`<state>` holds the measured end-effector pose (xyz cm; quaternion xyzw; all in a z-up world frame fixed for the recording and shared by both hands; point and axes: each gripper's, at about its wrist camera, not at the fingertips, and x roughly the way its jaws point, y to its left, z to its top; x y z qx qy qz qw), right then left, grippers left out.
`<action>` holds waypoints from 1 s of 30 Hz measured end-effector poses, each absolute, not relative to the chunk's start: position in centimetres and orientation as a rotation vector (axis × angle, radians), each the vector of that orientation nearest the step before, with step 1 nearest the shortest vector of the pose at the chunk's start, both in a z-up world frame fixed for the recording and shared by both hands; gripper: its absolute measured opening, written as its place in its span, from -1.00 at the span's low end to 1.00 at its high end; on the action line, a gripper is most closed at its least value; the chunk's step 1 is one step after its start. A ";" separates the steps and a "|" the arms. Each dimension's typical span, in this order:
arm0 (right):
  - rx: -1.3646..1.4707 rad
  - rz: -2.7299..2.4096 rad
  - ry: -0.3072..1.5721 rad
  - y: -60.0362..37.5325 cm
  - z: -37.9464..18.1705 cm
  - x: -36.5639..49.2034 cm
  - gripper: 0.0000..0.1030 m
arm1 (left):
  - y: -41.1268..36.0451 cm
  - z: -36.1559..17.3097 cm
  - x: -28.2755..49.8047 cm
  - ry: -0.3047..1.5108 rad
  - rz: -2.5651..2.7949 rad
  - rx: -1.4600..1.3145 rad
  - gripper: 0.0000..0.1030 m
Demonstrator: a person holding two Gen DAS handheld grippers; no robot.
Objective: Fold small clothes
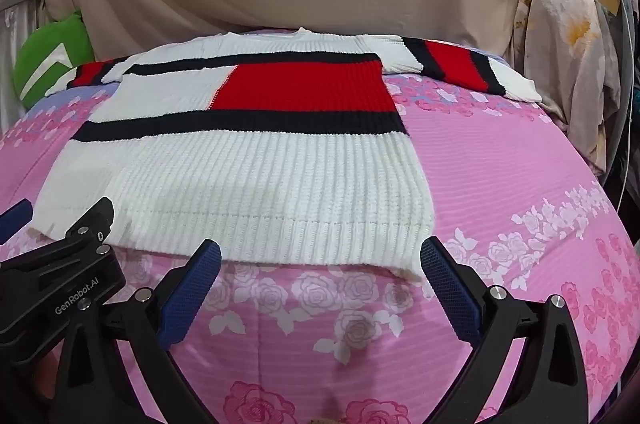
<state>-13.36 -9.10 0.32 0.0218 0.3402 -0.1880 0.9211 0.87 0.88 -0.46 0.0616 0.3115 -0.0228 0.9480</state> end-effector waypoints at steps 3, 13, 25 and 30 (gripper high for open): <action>0.050 -0.382 0.697 -9.2 0.3 -13.3 0.90 | 0.9 -0.4 0.9 0.631 -0.043 0.129 0.90; 0.061 -0.364 0.707 -9.3 0.2 -13.2 0.90 | 0.1 -0.3 0.2 0.617 -0.032 0.137 0.89; 0.063 -0.347 0.699 -9.1 0.4 -13.3 0.90 | 0.2 -0.2 0.1 0.618 -0.030 0.137 0.89; 0.065 -0.342 0.696 -9.0 0.4 -13.4 0.90 | 0.3 -0.3 0.0 0.618 -0.032 0.135 0.89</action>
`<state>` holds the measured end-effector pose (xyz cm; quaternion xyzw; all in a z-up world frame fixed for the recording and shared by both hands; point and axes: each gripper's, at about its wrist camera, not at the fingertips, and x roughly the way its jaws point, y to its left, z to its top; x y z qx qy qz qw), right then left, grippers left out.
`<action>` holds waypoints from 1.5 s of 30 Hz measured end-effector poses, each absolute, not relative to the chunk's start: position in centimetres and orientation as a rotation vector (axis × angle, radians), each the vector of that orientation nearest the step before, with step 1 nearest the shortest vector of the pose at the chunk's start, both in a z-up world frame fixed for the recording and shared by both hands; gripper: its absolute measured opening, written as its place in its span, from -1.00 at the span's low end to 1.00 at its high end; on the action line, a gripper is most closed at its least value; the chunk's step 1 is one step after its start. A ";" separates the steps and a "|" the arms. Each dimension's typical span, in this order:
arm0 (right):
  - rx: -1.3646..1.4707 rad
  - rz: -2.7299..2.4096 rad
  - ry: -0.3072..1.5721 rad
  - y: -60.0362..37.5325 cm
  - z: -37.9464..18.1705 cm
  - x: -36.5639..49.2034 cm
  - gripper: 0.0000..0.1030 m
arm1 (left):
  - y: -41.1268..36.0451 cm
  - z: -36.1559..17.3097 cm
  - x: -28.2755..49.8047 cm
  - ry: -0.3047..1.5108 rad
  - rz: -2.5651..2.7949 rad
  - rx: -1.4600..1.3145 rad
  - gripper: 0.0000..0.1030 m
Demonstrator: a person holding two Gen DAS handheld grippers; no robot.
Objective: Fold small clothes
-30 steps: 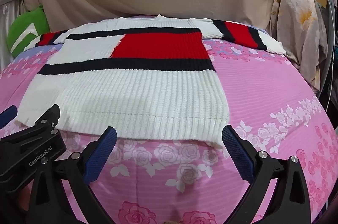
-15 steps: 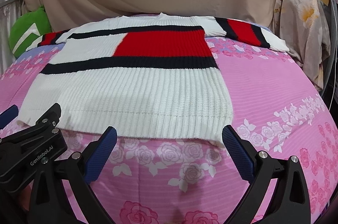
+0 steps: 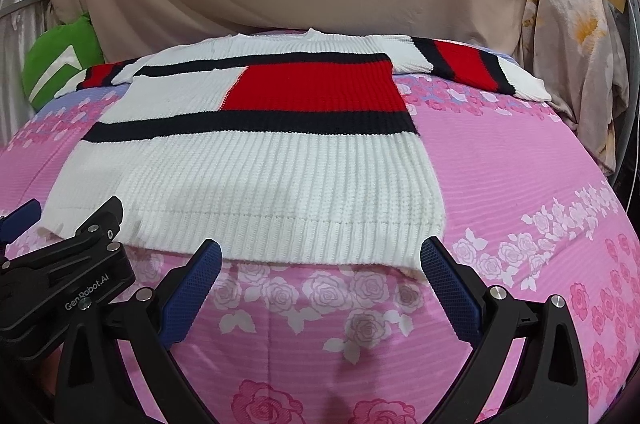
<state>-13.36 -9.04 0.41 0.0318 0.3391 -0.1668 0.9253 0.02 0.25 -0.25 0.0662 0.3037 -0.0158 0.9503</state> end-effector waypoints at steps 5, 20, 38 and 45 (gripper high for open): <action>0.066 -0.342 0.696 -9.0 0.4 -13.4 0.90 | 0.3 -0.3 0.1 0.623 -0.035 0.133 0.89; 0.065 -0.343 0.700 -9.0 0.4 -13.3 0.90 | 0.4 -0.4 0.1 0.634 -0.032 0.134 0.89; 0.064 -0.344 0.704 -9.0 0.2 -13.3 0.90 | 0.5 -0.4 0.1 0.638 -0.034 0.134 0.89; 0.064 -0.345 0.705 -9.0 0.3 -13.3 0.90 | 0.6 -0.4 0.1 0.641 -0.034 0.136 0.89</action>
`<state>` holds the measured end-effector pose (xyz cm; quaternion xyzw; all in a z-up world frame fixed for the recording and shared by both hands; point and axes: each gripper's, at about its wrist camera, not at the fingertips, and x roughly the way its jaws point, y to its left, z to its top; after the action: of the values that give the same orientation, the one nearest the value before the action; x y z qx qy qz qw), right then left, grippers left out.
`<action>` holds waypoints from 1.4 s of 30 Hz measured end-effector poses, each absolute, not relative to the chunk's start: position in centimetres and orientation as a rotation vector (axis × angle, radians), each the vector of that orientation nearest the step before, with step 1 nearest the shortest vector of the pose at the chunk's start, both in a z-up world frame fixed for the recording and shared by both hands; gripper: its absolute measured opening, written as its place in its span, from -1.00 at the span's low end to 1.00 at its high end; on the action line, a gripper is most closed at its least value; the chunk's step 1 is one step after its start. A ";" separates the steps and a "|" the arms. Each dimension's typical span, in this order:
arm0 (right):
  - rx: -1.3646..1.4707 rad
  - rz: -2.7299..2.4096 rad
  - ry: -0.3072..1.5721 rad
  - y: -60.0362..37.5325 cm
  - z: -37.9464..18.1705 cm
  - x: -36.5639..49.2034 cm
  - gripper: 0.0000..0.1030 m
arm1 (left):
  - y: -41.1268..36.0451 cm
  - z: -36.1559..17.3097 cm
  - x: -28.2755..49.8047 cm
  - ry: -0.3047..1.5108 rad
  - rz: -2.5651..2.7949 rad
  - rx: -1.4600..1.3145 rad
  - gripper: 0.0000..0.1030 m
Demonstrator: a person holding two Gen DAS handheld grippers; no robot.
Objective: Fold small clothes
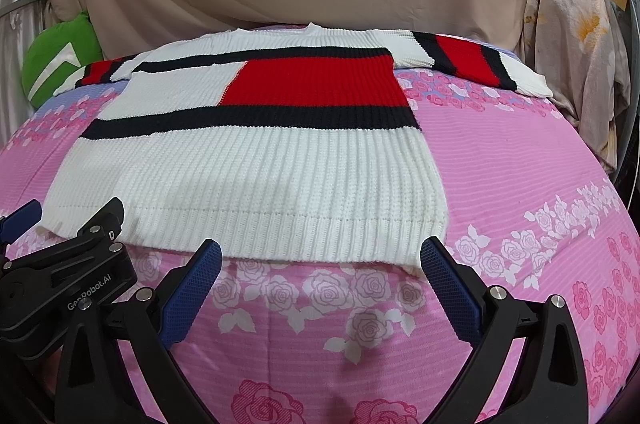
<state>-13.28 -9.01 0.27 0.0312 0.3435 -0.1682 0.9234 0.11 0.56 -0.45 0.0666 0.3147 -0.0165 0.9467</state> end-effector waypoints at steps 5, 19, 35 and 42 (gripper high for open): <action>0.064 -0.345 0.705 -9.0 0.3 -13.2 0.90 | 0.6 -0.4 0.1 0.640 -0.034 0.135 0.89; 0.139 -0.263 0.746 -10.5 0.0 -12.8 0.90 | 1.9 -0.5 0.6 0.682 -0.099 0.051 0.90; 0.444 -0.604 0.643 -46.7 5.0 -1.8 0.82 | 7.7 5.5 9.6 0.634 -0.051 0.048 0.90; 0.748 -0.754 0.569 -60.1 2.6 1.1 0.57 | 9.4 6.2 14.3 0.581 -0.026 -0.013 0.90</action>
<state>1.07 -60.09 2.58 0.3518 0.2676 -0.3547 0.8239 14.26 9.42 6.15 -0.0066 0.2863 -0.0127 0.9580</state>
